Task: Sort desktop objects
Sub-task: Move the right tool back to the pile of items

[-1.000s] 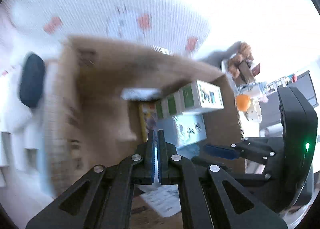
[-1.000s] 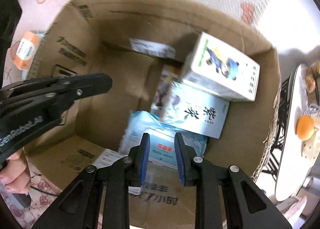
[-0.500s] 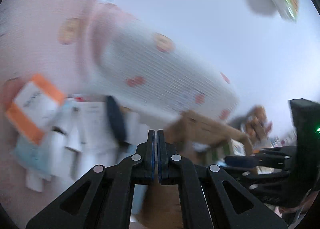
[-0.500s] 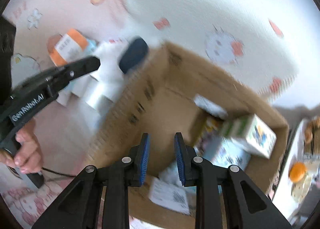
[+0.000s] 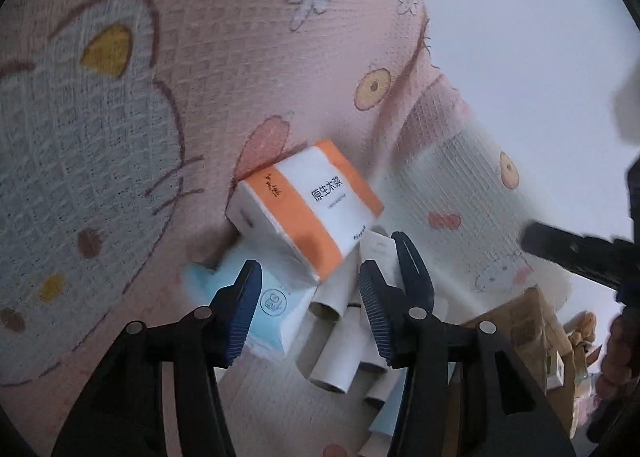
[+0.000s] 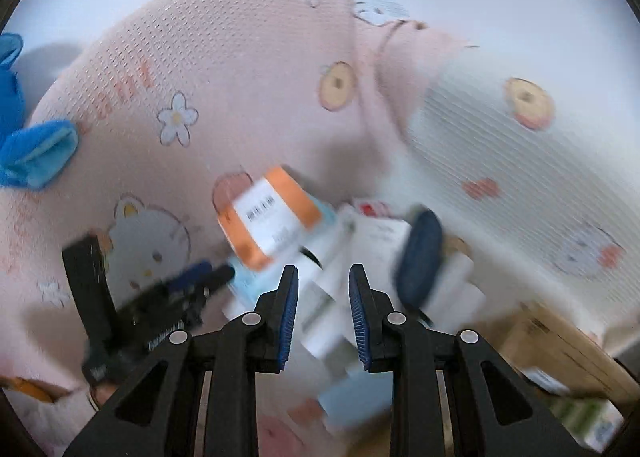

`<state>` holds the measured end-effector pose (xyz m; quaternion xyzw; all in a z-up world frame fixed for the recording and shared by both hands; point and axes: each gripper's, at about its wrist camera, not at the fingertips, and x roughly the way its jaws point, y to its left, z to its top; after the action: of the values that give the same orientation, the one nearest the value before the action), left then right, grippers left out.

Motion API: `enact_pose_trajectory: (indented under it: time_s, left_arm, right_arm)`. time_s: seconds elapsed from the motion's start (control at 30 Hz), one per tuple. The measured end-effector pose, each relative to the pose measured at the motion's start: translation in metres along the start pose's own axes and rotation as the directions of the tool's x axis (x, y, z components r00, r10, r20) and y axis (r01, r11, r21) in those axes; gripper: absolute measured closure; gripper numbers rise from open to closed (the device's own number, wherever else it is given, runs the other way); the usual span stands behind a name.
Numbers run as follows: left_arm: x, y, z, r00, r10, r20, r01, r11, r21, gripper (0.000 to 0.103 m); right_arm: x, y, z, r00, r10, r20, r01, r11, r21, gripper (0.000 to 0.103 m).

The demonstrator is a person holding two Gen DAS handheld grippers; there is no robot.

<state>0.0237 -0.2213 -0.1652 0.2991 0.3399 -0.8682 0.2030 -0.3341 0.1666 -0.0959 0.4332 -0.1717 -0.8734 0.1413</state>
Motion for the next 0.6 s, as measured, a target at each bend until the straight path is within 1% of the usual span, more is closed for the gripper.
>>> enact_pose_trajectory:
  time_s: [0.1,0.17,0.27,0.33,0.47,0.6]
  left_arm:
    - [0.003,0.001,0.004,1.000,-0.030,0.001,0.029,1.000,0.010,0.048]
    - [0.005,0.000,0.005,0.999,-0.038,0.018,0.038,0.999,0.006,0.048]
    - [0.013,0.003,0.007,0.999,-0.038,0.026,0.039,0.999,-0.031,0.048]
    - [0.019,0.006,0.009,0.999,-0.039,0.018,0.040,0.997,-0.071,0.048]
    - [0.027,0.011,0.012,0.999,-0.048,0.007,0.049,0.989,-0.137,0.048]
    - [0.031,0.014,0.018,1.000,0.000,0.017,0.003,0.985,-0.172,0.048]
  right_arm:
    - [0.027,0.008,0.012,0.999,0.052,0.006,-0.052,0.999,0.010,0.081]
    - [0.042,0.011,0.020,0.997,0.074,-0.021,-0.073,0.997,0.038,0.081]
    - [0.067,0.006,0.032,0.994,0.097,-0.039,-0.094,0.992,0.084,0.081]
    - [0.080,0.003,0.037,0.994,0.105,-0.043,-0.101,0.990,0.098,0.081]
    - [0.106,-0.009,0.045,0.987,0.154,-0.048,-0.143,0.973,0.181,0.081]
    - [0.126,-0.013,0.053,0.985,0.165,-0.057,-0.149,0.965,0.216,0.081]
